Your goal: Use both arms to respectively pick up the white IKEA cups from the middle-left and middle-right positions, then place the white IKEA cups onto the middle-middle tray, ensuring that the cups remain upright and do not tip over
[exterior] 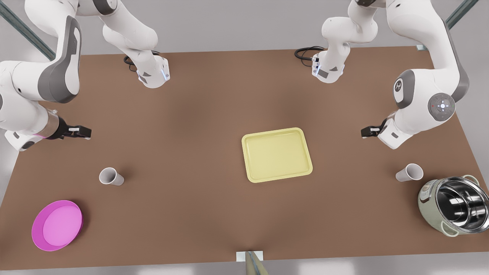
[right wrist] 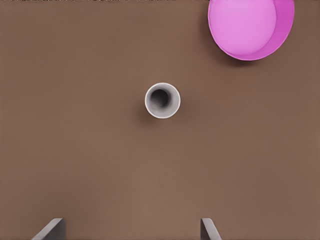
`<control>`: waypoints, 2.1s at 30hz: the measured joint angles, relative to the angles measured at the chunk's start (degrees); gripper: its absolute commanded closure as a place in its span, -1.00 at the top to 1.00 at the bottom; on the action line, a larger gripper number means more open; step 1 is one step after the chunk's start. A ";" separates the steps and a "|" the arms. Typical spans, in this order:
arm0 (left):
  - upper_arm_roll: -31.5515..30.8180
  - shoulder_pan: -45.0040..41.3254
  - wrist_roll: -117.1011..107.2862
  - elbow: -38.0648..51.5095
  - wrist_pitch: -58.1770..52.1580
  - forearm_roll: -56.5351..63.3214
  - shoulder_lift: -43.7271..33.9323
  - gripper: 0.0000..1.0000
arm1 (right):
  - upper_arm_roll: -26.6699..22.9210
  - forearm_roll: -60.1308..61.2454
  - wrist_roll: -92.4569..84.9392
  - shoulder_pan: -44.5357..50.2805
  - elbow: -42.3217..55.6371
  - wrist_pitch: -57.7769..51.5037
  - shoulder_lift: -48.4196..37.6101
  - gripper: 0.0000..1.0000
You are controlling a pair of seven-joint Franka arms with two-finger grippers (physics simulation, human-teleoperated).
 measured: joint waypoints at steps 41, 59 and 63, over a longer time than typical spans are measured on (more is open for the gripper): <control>1.61 20.51 13.88 13.89 24.17 4.32 35.28 -0.57 | -0.25 -3.09 -6.63 -8.07 -10.34 36.24 26.14 1.00; -16.16 -10.85 -20.07 -1.49 25.30 6.86 23.49 -0.57 | 0.21 -2.22 -8.27 -8.32 -10.95 36.13 28.31 -0.57; -17.10 -10.88 -28.40 -7.64 29.76 7.38 21.08 -0.57 | 4.75 -2.62 -8.42 -8.17 -9.35 35.36 28.27 -0.57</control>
